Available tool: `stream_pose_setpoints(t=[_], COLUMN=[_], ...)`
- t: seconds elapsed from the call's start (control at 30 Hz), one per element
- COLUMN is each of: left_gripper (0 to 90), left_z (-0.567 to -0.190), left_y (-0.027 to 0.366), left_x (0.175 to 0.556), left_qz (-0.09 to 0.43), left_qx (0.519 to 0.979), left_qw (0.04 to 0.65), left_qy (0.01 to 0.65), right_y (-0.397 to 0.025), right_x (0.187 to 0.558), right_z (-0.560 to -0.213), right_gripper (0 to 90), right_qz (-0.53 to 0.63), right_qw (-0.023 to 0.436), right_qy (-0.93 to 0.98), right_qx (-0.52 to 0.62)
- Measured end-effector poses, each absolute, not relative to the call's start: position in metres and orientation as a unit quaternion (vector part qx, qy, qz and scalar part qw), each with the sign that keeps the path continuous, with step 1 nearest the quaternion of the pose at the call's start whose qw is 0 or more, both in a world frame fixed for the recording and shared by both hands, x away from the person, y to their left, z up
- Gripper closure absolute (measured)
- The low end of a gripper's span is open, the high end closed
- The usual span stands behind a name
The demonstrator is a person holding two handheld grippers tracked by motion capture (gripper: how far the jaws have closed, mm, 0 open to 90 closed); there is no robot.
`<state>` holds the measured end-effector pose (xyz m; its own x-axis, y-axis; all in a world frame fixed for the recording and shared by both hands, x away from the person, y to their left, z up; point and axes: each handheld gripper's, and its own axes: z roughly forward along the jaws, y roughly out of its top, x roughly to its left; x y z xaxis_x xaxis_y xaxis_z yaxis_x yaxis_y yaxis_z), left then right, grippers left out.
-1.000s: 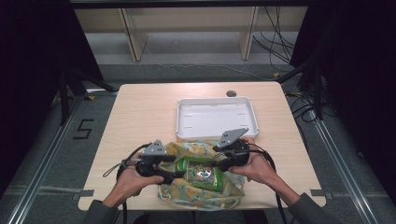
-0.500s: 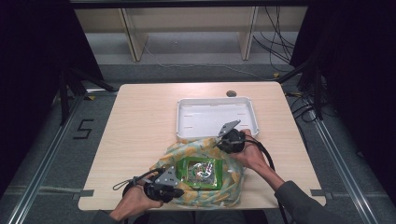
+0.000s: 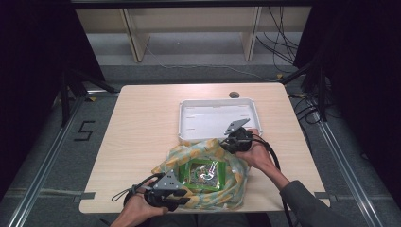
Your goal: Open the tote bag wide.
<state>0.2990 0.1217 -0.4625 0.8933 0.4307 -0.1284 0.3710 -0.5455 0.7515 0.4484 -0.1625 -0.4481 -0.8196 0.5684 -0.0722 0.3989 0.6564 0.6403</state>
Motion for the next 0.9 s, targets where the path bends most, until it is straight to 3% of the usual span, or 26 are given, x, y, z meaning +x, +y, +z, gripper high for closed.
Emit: stream_pose_setpoints(t=[0.07,0.2,0.4,0.53,0.9], left_gripper=[64.0,65.5,82.5,88.9,89.5], left_z=[-0.458,-0.454,-0.456,-0.464,-0.475], left_y=[0.121,0.119,0.119,0.116,0.105], left_x=[0.299,0.298,0.303,0.308,0.312], left_qz=[0.045,0.070,0.091,0.087,0.076], left_qx=[0.868,0.854,0.848,0.856,0.867], left_qw=[0.432,0.442,0.436,0.417,0.392], left_qy=[0.240,0.265,0.285,0.294,0.299], right_y=[-0.166,-0.167,-0.156,-0.139,-0.124], right_x=[0.443,0.429,0.422,0.425,0.441], right_z=[-0.438,-0.423,-0.427,-0.440,-0.465], right_gripper=[66.2,60.7,54.6,50.9,47.9], right_qz=[0.342,0.380,0.379,0.357,0.318], right_qw=[0.131,0.100,0.067,0.034,-0.002], right_qy=[0.896,0.891,0.903,0.919,0.935], right_qx=[0.252,0.227,0.193,0.161,0.159])
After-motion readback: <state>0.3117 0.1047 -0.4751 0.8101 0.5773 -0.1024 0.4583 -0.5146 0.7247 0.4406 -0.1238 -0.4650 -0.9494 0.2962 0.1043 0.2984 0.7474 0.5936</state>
